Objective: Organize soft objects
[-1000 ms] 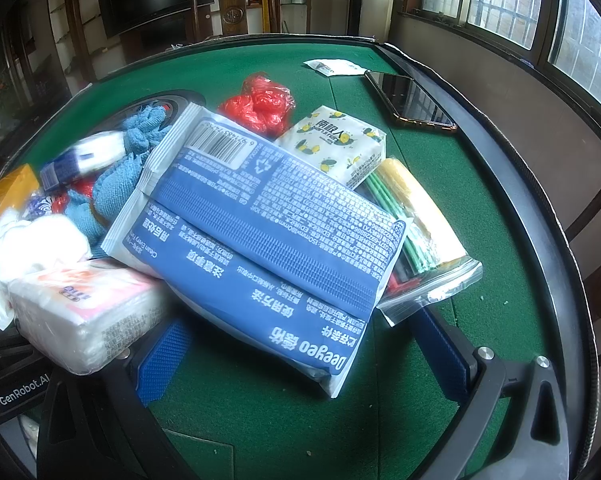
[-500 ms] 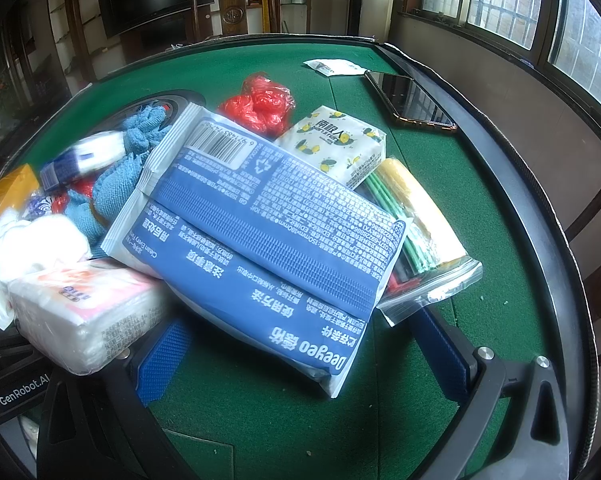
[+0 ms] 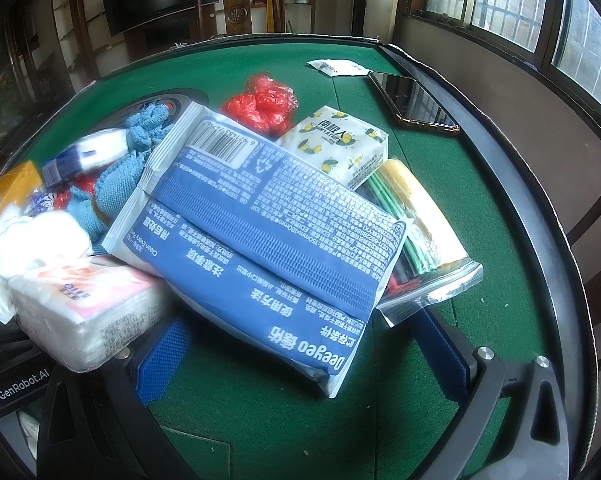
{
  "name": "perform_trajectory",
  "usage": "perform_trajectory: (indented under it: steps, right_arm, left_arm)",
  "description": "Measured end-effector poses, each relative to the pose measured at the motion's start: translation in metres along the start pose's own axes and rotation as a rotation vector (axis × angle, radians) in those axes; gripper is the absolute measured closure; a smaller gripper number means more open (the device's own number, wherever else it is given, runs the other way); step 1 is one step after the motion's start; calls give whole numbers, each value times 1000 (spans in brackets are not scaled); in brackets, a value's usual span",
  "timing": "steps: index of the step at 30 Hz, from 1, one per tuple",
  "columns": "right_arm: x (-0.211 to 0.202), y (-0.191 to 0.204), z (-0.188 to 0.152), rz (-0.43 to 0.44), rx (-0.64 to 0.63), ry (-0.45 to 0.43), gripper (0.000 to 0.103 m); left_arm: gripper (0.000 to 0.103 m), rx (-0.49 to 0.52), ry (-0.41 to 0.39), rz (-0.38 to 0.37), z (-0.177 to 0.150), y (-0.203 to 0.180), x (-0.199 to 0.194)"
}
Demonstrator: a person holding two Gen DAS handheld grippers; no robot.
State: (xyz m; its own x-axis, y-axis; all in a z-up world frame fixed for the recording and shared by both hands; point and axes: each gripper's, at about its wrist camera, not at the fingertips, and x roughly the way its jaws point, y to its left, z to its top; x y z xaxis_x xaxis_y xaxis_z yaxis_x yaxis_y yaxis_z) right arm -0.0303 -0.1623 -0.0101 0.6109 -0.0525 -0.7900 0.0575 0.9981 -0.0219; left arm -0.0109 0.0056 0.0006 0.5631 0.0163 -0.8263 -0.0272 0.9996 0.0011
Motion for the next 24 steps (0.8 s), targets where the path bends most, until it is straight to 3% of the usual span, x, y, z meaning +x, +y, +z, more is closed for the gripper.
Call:
perform_trajectory:
  steps: [10, 14, 17, 24]
  right_arm:
    - [0, 4, 1, -8, 14, 5, 1]
    - [0, 1, 5, 43, -37, 82, 1]
    - [-3, -1, 3, 25, -30, 117, 1]
    - [-9, 2, -8, 13, -29, 84, 1]
  left_arm:
    - [0, 35, 40, -32, -4, 1, -5]
    - [0, 35, 27, -24, -5, 0, -5]
    - [0, 42, 23, -27, -4, -1, -5]
    - [0, 63, 23, -53, 1, 0, -3]
